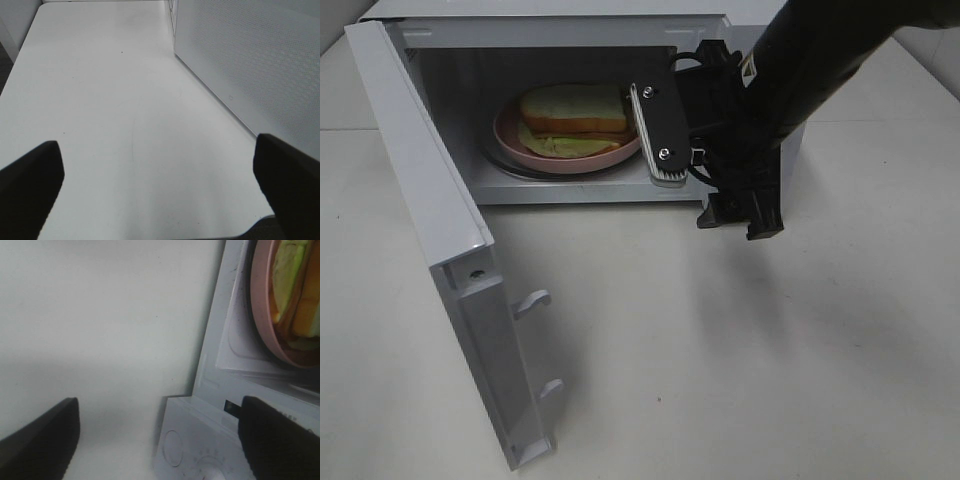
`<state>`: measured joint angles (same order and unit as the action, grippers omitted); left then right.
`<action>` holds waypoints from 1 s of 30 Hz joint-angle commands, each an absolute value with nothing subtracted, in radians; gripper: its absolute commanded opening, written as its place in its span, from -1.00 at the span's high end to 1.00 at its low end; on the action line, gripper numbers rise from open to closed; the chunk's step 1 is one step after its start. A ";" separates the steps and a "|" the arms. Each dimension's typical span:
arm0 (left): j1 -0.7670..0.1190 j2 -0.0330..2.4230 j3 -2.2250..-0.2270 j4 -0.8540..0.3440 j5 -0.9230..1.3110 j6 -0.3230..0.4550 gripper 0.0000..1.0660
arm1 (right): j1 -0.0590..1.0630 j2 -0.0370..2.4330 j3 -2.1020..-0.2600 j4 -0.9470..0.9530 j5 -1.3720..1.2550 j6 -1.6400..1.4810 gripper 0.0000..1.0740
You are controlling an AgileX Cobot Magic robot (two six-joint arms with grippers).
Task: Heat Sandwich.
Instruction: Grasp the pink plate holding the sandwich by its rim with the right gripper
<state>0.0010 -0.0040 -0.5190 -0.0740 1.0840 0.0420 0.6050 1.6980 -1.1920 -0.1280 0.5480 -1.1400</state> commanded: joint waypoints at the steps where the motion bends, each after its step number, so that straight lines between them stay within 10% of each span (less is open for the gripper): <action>1: 0.000 -0.021 -0.517 -0.079 1.071 0.037 -0.83 | 0.608 1.729 -1.230 -0.132 0.549 -1.130 -0.52; 30: 0.000 -0.021 -0.517 -0.079 1.071 0.037 -0.83 | 0.661 2.139 -1.659 -0.150 0.533 -1.078 -0.46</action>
<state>0.0010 -0.0040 -0.5190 -0.0740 1.0840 0.0420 0.6570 2.1190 -1.6350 -0.1460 0.5420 -1.0890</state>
